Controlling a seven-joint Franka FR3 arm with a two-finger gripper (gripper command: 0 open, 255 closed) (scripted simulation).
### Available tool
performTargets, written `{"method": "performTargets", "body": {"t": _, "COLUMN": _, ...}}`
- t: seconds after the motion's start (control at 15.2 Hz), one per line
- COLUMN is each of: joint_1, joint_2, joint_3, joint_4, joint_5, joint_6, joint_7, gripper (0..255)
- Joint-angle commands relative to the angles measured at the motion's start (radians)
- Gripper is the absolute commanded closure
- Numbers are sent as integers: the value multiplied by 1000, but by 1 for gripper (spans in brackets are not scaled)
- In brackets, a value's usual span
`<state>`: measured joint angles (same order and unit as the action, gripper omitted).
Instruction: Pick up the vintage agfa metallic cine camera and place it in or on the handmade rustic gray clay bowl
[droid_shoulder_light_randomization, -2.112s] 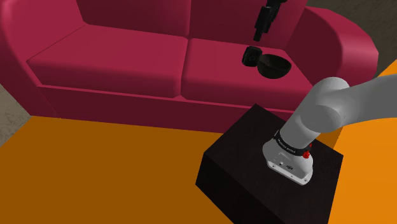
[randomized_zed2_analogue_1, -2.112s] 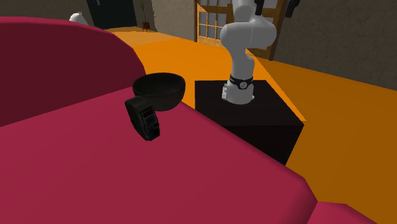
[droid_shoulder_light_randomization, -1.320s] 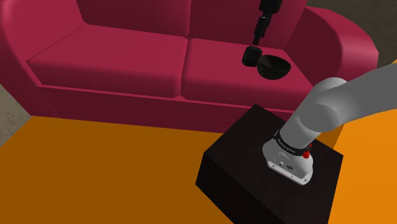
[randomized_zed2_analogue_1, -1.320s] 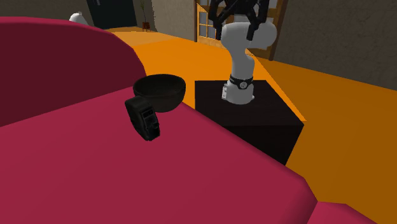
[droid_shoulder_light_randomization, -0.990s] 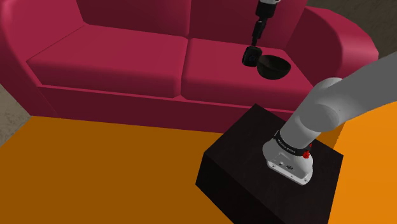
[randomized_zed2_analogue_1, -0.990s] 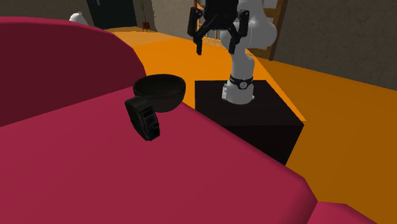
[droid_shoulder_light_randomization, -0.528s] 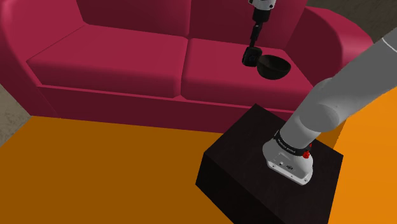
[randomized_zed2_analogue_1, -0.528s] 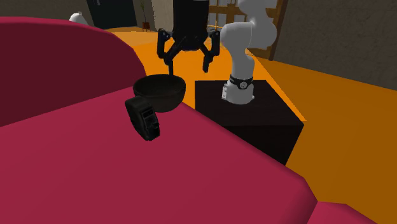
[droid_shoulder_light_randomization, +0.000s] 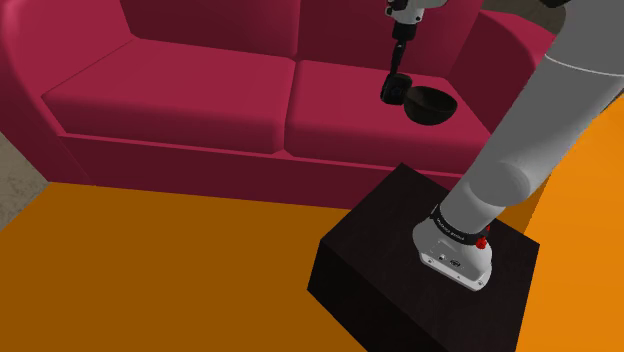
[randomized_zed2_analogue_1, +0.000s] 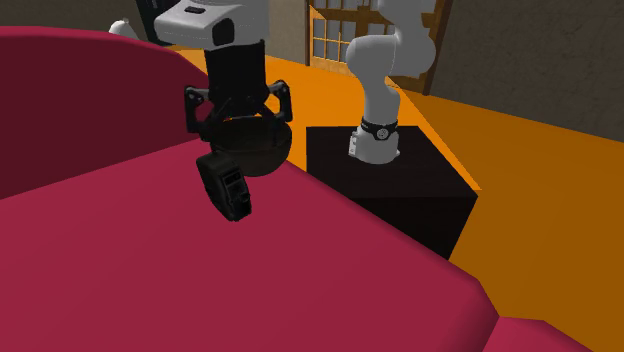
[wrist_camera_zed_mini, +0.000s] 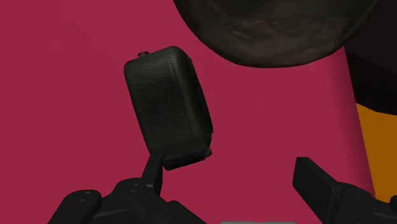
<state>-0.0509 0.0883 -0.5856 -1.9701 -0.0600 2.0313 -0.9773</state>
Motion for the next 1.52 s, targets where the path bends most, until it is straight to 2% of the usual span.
{"method": "performTargets", "body": {"t": 0.0, "joint_1": -25, "joint_2": 100, "joint_3": -6, "joint_4": 71, "joint_5": 57, "joint_6": 12, "joint_7": -68, "gripper": 0}}
{"method": "performTargets", "body": {"t": 0.07, "joint_1": -38, "joint_2": 133, "joint_3": -4, "joint_4": 99, "joint_5": 75, "joint_6": 12, "joint_7": -90, "gripper": 0}}
{"method": "performTargets", "body": {"t": 0.59, "joint_1": -53, "joint_2": 175, "joint_3": 4, "joint_4": 43, "joint_5": 101, "joint_6": 104, "joint_7": -107, "gripper": 0}}
{"method": "performTargets", "body": {"t": 1.06, "joint_1": -53, "joint_2": 175, "joint_3": 4, "joint_4": 43, "joint_5": 101, "joint_6": 104, "joint_7": -107, "gripper": 0}}
{"method": "performTargets", "body": {"t": 1.12, "joint_1": -53, "joint_2": 175, "joint_3": 4, "joint_4": 43, "joint_5": 101, "joint_6": 104, "joint_7": -107, "gripper": 255}}
{"method": "performTargets", "body": {"t": 1.45, "joint_1": -53, "joint_2": 175, "joint_3": 4, "joint_4": 43, "joint_5": 101, "joint_6": 104, "joint_7": -107, "gripper": 255}}
